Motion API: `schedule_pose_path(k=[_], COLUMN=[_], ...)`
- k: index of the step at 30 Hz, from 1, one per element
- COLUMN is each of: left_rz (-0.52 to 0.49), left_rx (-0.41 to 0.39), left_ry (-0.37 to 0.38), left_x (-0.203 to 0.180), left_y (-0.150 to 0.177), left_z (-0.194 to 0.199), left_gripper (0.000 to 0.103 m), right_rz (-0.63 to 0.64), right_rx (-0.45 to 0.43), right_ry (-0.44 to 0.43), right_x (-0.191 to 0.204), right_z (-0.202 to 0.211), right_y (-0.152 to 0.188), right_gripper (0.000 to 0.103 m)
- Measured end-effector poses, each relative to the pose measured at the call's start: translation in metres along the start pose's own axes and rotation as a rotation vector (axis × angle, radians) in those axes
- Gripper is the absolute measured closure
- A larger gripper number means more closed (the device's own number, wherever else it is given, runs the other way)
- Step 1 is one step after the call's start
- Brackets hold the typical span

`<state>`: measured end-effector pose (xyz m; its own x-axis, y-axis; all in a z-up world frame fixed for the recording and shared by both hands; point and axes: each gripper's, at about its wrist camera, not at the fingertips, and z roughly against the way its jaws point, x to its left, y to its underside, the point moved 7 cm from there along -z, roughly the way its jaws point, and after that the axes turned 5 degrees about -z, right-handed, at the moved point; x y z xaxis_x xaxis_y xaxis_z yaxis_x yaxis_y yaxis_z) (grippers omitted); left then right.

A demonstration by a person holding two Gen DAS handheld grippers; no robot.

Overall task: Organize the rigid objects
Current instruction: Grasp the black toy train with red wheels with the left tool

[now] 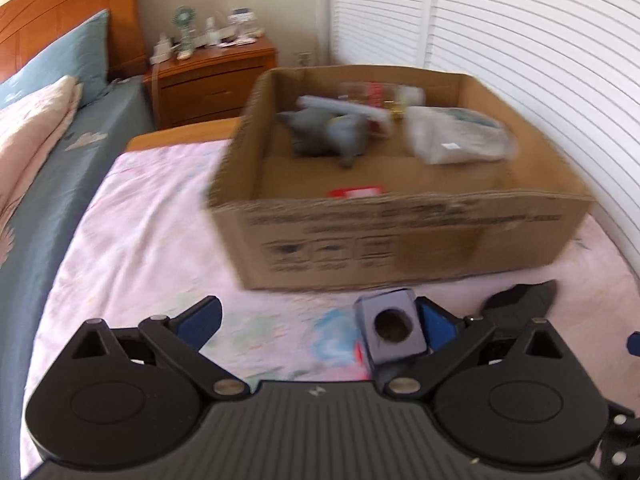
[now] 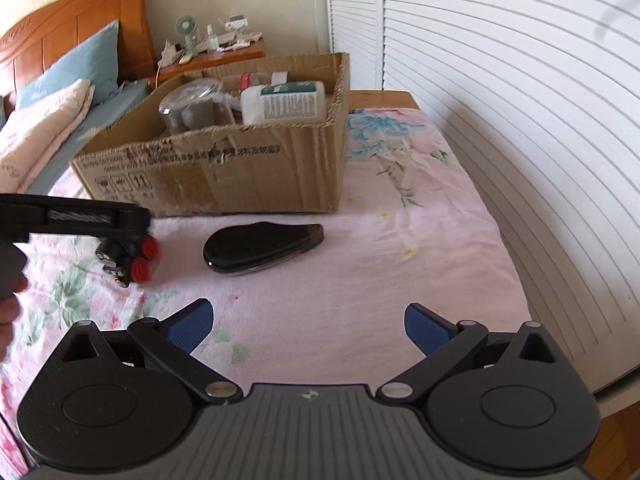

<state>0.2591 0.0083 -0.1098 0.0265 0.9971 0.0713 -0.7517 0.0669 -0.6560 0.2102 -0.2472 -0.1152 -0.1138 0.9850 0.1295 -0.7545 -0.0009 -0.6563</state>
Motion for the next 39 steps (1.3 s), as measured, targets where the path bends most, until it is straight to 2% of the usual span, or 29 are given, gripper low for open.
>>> schedule_pose_path(k=[4, 7, 12, 17, 24, 31, 33, 35, 39], left_rz=[0.035, 0.021, -0.019, -0.101, -0.117, -0.179, -0.217, -0.260, -0.281], left_rx=[-0.005, -0.019, -0.028, 0.004, 0.043, 0.127, 0.121, 0.096, 0.068], left_ry=[0.005, 0.047, 0.137, 0.210, 0.279, 0.433, 0.427, 0.371, 0.307], left_x=[0.020, 0.023, 0.021, 0.015, 0.012, -0.007, -0.009, -0.009, -0.007], left_y=[0.006, 0.008, 0.015, 0.026, 0.031, 0.042, 0.046, 0.048, 0.049], left_z=[0.006, 0.013, 0.019, 0.015, 0.005, 0.014, 0.018, 0.018, 0.015], left_gripper=[0.002, 0.002, 0.002, 0.002, 0.003, 0.004, 0.004, 0.006, 0.021], right_rz=[0.070, 0.120, 0.121, 0.142, 0.147, 0.159, 0.162, 0.166, 0.168], right_rx=[0.022, 0.055, 0.058, 0.061, 0.019, 0.007, 0.006, 0.002, 0.002], right_ry=[0.030, 0.047, 0.024, 0.006, 0.000, -0.013, -0.016, -0.021, -0.021], right_x=[0.006, 0.011, 0.012, 0.011, 0.011, 0.010, 0.009, 0.009, 0.008], right_z=[-0.011, -0.020, -0.021, -0.018, -0.016, -0.015, -0.014, -0.014, -0.010], right_y=[0.002, 0.006, 0.008, 0.011, 0.014, 0.016, 0.016, 0.017, 0.021], right_gripper=[0.000, 0.000, 0.000, 0.000, 0.000, 0.000, 0.000, 0.000, 0.000])
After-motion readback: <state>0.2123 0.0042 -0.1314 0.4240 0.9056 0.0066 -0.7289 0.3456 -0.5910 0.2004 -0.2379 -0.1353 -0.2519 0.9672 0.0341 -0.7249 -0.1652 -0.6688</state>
